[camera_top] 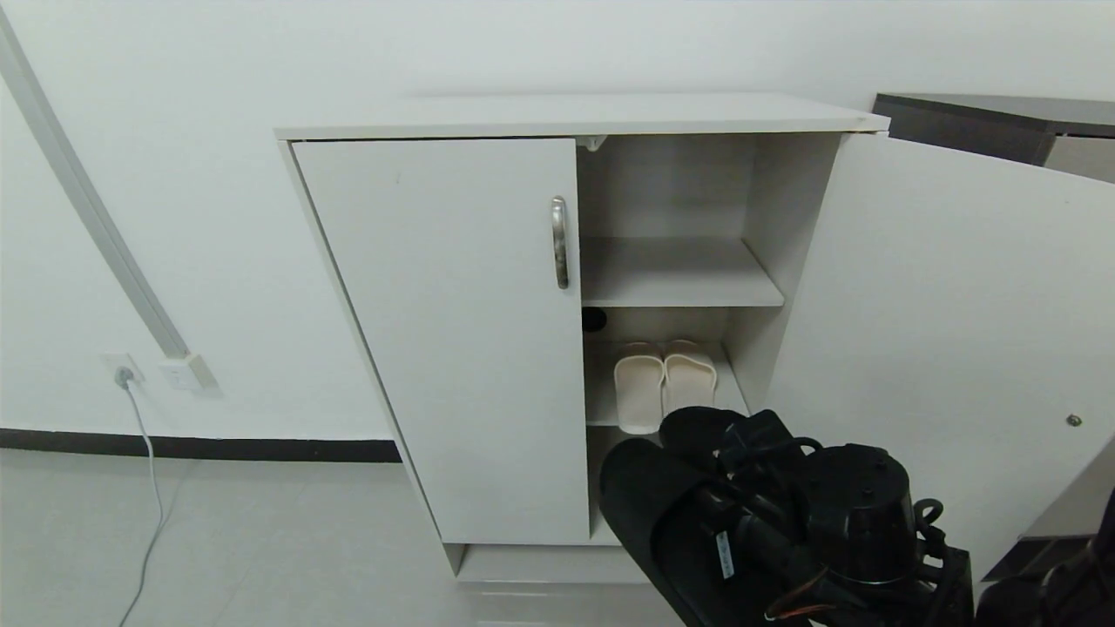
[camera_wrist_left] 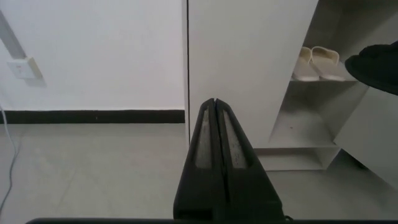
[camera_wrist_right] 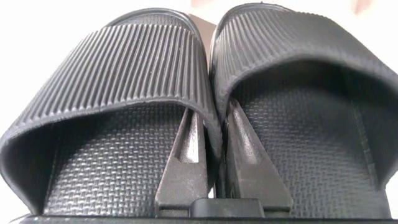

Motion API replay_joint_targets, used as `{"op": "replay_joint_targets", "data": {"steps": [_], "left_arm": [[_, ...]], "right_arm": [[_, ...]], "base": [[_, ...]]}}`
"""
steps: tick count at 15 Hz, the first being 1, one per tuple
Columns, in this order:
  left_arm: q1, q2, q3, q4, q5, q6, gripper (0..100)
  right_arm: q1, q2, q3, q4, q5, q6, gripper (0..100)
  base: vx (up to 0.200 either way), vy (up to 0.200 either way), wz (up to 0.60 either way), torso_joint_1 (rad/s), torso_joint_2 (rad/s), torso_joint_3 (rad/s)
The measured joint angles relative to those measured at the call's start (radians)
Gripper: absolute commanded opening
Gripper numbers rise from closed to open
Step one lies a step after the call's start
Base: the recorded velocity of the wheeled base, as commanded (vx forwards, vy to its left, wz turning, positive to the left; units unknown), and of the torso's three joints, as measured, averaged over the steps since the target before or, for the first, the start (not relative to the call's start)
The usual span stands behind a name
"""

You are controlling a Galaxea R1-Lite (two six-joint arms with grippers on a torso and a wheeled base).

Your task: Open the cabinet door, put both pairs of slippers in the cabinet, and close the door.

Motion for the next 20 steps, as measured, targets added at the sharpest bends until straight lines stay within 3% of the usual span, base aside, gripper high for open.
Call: {"op": "replay_joint_targets", "data": {"steps": [11,13,16,20], "left_arm": [[0.001,0.000,0.000,0.000,0.000,-0.001,0],[0.000,0.000,0.000,0.000,0.001,-0.002,0],[0.000,0.000,0.000,0.000,0.001,-0.002,0],[0.000,0.000,0.000,0.000,0.000,-0.001,0]], "right_arm": [[0.007,0.052,-0.003,-0.100,-0.007,-0.014,0],[0.018,0.074,-0.077,-0.088,-0.091,0.003,0],[0.028,0.102,-0.281,0.166,-0.300,0.107,0],[0.054,0.065,-0.524,0.527,-0.399,0.176,0]], "base": [[0.000,0.000,-0.05,-0.001,0.00,0.001],[0.000,0.000,0.00,0.000,0.00,0.000],[0.000,0.000,0.00,0.000,0.00,0.000],[0.000,0.000,0.00,0.000,0.00,0.000]]}}
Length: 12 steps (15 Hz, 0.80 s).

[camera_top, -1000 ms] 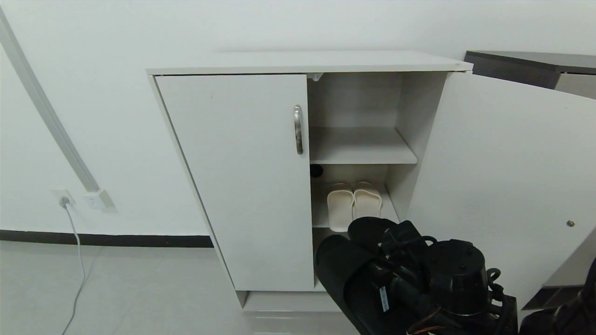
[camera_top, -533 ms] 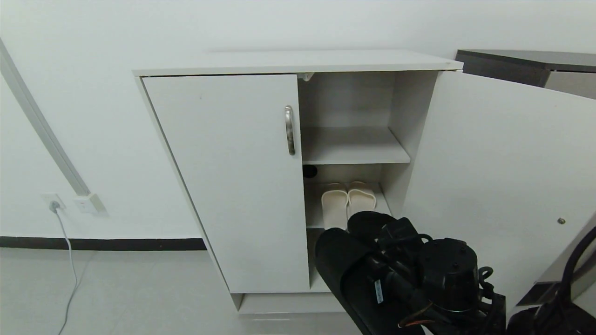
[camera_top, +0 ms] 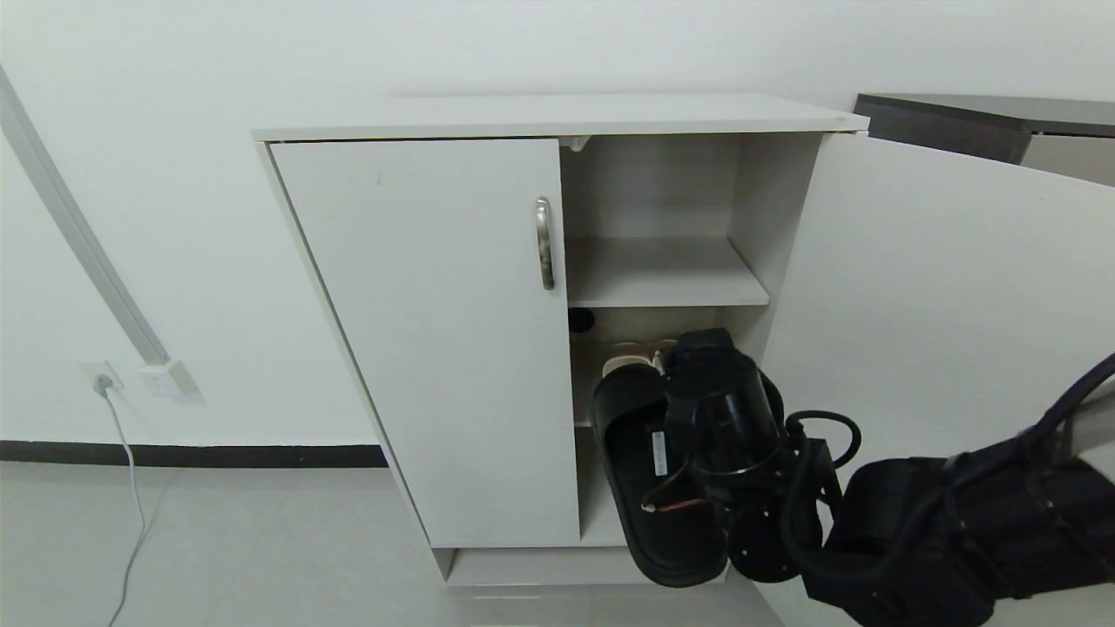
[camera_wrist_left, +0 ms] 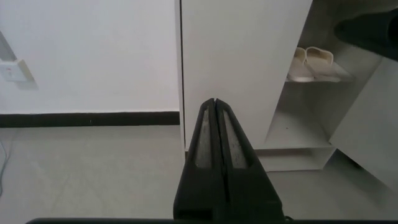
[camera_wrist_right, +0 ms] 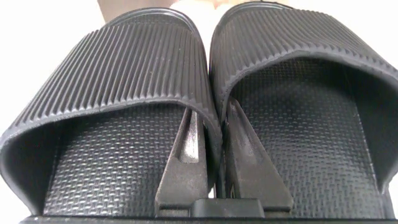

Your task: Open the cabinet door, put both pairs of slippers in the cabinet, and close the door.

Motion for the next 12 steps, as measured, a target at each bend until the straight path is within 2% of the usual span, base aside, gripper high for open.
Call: {"op": "replay_joint_targets", "data": {"steps": [2,4,6,11,12], "left_arm": [[0.000,0.000,0.000,0.000,0.000,0.001,0],[0.000,0.000,0.000,0.000,0.000,0.002,0],[0.000,0.000,0.000,0.000,0.000,0.006,0],[0.000,0.000,0.000,0.000,0.000,0.006,0],[0.000,0.000,0.000,0.000,0.000,0.006,0]], "right_arm": [[0.004,-0.037,-0.122,0.162,-0.007,0.034,0],[-0.013,-0.058,-0.229,0.234,-0.016,0.040,0],[-0.034,-0.063,-0.289,0.248,-0.020,0.021,0],[-0.041,-0.047,-0.308,0.246,-0.019,0.020,0],[-0.042,-0.044,-0.308,0.244,-0.019,0.021,0]], "base": [[0.000,0.000,0.00,0.000,0.00,0.000],[0.000,0.000,0.00,0.000,0.00,0.000],[0.000,0.000,0.00,0.000,0.00,0.000],[0.000,0.000,0.00,0.000,0.00,0.000],[0.200,0.000,0.00,0.002,0.00,0.002]]}}
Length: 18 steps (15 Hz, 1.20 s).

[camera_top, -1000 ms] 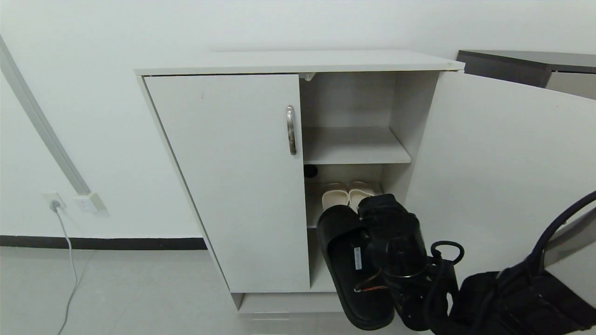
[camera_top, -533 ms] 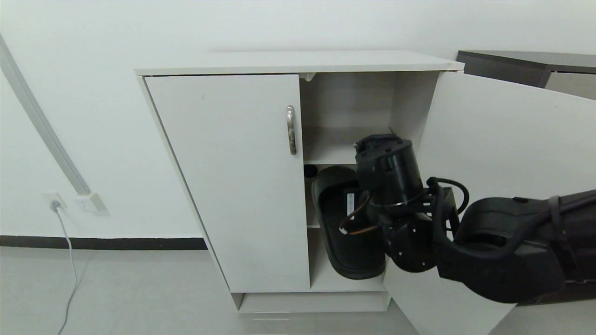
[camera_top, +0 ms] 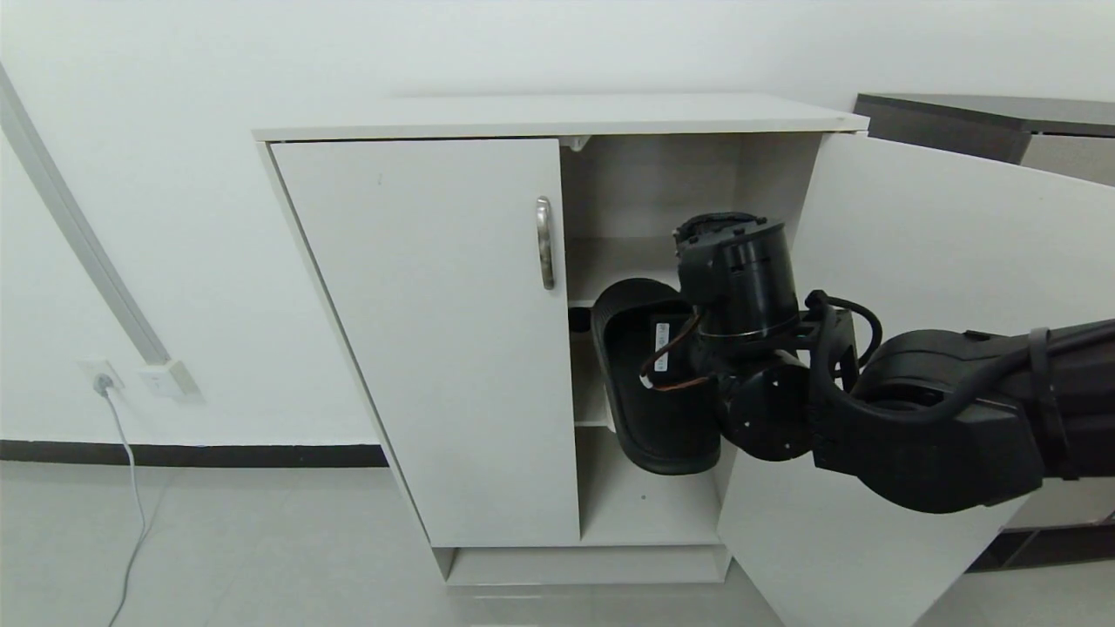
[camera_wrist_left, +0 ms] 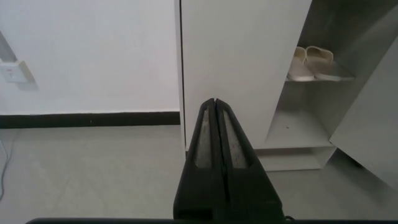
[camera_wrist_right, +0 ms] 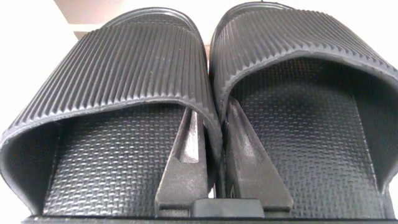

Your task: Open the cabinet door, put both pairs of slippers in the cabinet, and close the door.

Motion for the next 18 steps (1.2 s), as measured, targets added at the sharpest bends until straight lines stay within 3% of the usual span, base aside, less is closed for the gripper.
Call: {"op": "replay_joint_targets", "data": {"steps": [9,18], "left_arm": [[0.001,0.000,0.000,0.001,-0.002,0.000,0],[0.001,0.000,0.000,0.000,-0.002,0.001,0]], "right_arm": [[-0.013,0.020,-0.004,-0.004,-0.001,0.001,0],[-0.028,0.075,-0.081,-0.003,-0.003,-0.001,0]], "base": [[0.200,0.000,0.00,0.001,0.00,0.003],[0.000,0.000,0.00,0.000,0.00,0.000]]}}
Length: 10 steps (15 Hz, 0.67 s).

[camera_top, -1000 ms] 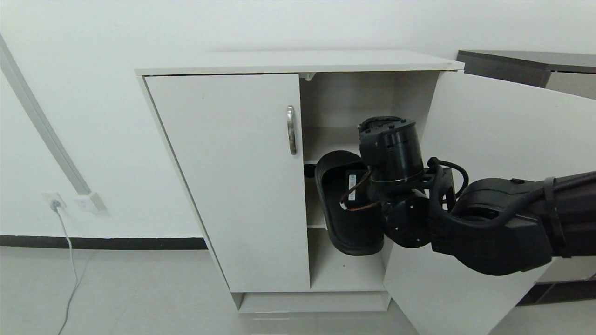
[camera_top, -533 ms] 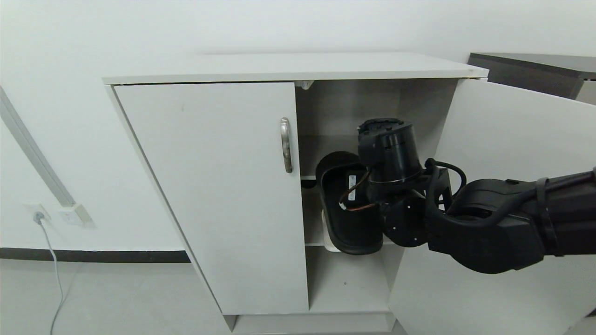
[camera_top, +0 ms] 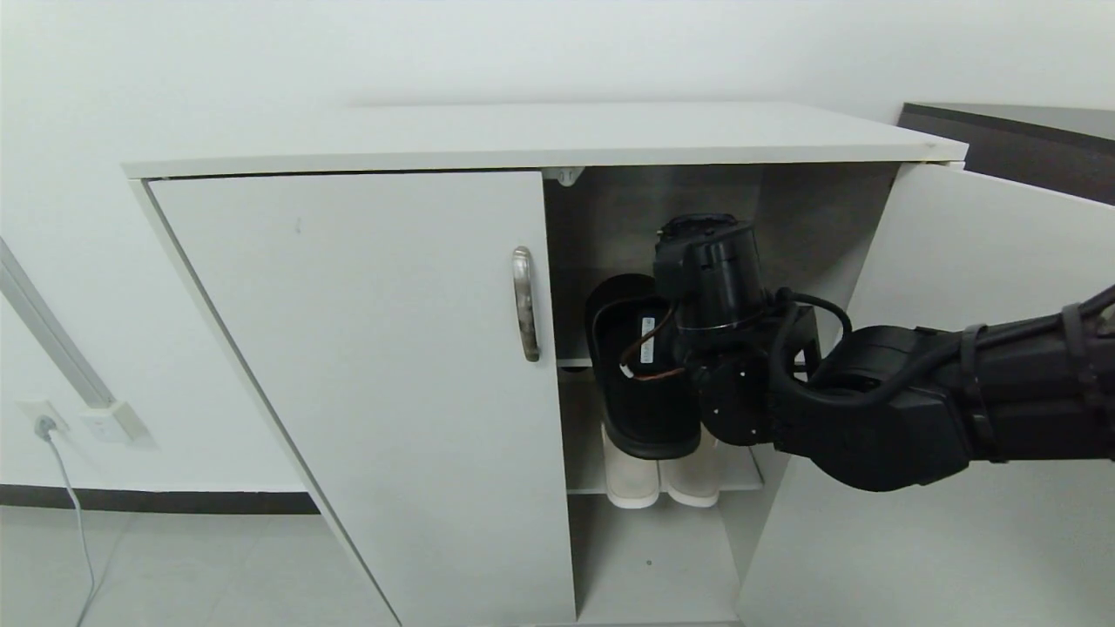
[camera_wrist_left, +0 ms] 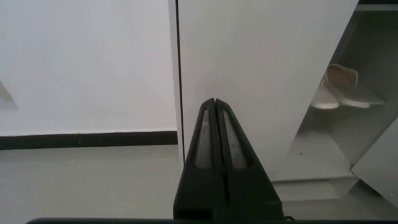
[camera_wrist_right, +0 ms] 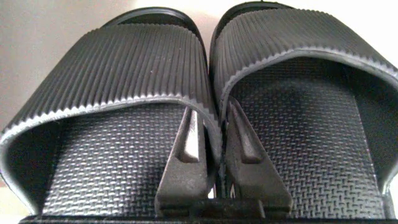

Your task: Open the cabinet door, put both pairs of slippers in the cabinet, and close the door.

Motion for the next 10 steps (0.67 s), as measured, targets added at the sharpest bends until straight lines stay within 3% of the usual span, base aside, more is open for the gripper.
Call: {"op": "replay_joint_targets", "data": {"steps": [5,10], "left_arm": [[-0.001,0.000,0.000,0.000,0.001,0.000,0],[-0.001,0.000,0.000,0.000,0.001,-0.001,0]], "right_arm": [[-0.049,0.064,-0.108,0.034,0.010,-0.013,0],[-0.098,0.158,-0.324,0.170,0.071,-0.020,0]], "base": [[0.000,0.000,0.00,0.000,0.00,0.000],[0.000,0.000,0.00,0.000,0.00,0.000]]}}
